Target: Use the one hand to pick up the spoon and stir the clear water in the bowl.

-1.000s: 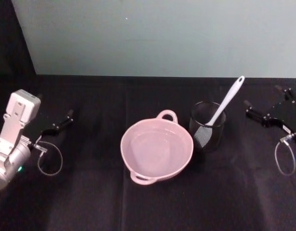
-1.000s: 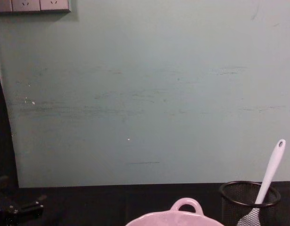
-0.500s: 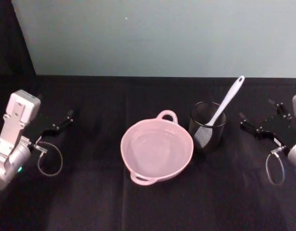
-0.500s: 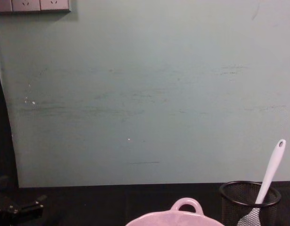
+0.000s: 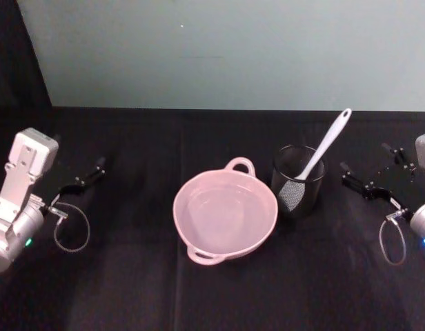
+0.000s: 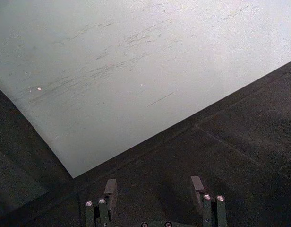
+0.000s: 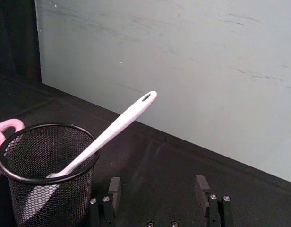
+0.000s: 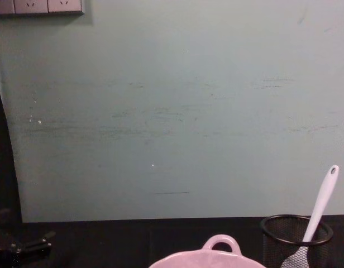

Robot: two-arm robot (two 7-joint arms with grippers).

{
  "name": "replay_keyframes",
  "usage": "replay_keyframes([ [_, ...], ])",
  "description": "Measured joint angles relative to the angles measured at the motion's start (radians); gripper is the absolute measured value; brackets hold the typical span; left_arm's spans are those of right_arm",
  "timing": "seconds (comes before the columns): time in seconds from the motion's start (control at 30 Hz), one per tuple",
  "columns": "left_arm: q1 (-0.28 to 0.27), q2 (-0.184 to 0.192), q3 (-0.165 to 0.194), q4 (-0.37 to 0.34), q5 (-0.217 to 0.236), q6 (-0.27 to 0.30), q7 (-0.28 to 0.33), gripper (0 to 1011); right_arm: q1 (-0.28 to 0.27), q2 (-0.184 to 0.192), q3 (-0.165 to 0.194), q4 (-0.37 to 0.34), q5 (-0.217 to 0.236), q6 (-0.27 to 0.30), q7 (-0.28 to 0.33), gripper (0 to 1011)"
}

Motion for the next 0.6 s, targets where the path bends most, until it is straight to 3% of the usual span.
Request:
replay_keyframes([
  [0.6, 0.000, 0.000, 0.000, 0.000, 0.000, 0.000, 0.000, 1011, -0.001, 0.001, 0.000, 0.001, 0.003, -0.003, 0.000, 1003],
])
